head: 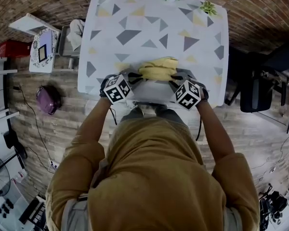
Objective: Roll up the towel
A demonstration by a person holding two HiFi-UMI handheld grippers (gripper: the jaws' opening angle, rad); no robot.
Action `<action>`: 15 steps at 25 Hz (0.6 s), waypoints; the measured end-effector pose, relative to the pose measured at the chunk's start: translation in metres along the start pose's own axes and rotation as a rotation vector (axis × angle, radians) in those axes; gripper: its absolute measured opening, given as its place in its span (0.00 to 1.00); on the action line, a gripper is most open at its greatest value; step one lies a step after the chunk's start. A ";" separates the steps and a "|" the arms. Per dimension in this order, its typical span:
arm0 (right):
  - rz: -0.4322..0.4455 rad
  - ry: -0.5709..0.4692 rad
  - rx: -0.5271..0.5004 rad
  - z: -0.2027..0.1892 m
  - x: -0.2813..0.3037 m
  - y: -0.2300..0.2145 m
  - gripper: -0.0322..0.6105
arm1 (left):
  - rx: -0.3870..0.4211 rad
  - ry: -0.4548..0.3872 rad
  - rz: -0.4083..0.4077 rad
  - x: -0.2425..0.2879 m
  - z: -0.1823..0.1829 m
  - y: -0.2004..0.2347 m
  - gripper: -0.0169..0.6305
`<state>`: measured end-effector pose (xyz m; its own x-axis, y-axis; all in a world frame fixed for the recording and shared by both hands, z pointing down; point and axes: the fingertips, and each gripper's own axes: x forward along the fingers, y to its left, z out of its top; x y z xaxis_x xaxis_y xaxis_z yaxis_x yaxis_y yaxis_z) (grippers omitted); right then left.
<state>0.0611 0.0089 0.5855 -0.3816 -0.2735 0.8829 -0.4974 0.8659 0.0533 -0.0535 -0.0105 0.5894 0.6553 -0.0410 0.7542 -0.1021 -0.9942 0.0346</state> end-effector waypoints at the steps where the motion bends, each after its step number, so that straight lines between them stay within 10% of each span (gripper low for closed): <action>1: 0.021 -0.007 0.019 0.000 -0.003 0.002 0.17 | -0.028 -0.015 -0.017 -0.002 0.001 -0.001 0.15; 7: 0.100 -0.043 0.120 0.003 -0.018 -0.005 0.17 | -0.191 -0.058 -0.184 -0.010 0.010 0.000 0.15; 15: 0.177 -0.106 0.264 0.015 -0.029 -0.022 0.16 | -0.289 -0.123 -0.164 -0.013 0.025 0.023 0.15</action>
<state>0.0712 -0.0084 0.5519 -0.5521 -0.1830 0.8134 -0.5955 0.7695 -0.2310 -0.0457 -0.0349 0.5643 0.7639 0.0880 0.6393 -0.1839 -0.9199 0.3464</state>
